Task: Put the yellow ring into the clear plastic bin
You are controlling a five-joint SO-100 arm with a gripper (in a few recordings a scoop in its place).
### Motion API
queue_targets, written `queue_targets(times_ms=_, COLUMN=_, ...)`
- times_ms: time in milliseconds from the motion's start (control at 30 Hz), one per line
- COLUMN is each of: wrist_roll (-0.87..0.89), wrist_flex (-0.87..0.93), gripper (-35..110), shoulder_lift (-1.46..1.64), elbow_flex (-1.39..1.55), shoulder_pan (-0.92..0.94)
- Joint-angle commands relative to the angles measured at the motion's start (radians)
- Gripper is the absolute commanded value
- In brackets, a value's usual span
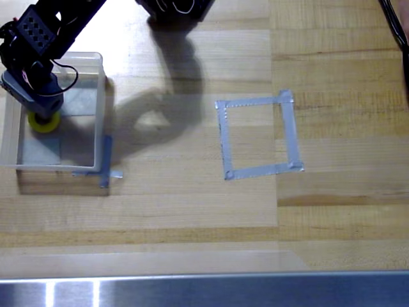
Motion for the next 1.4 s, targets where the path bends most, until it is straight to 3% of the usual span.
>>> queue_targets(times_ms=0, wrist_roll=0.012, wrist_flex=0.006, gripper=20, shoulder_lift=0.129, elbow_flex=-0.011, shoulder_pan=-0.005)
queue_targets(times_ms=467, wrist_roll=0.025, wrist_flex=0.342, gripper=20, shoulder_lift=0.555, elbow_flex=-0.161, shoulder_pan=-0.206)
queue_targets(times_ms=767, wrist_roll=0.025, wrist_flex=0.626, gripper=15, shoulder_lift=0.684, elbow_flex=-0.064, shoulder_pan=-0.523)
queue_targets(times_ms=967, wrist_roll=0.066, wrist_flex=0.641, gripper=-2, shoulder_lift=0.808, elbow_flex=0.137, shoulder_pan=-0.709)
queue_targets(times_ms=1167, wrist_roll=0.213, wrist_flex=0.578, gripper=2, shoulder_lift=0.956, elbow_flex=0.411, shoulder_pan=-0.851)
queue_targets(times_ms=1367, wrist_roll=0.264, wrist_flex=0.376, gripper=2, shoulder_lift=1.178, elbow_flex=0.723, shoulder_pan=-0.904)
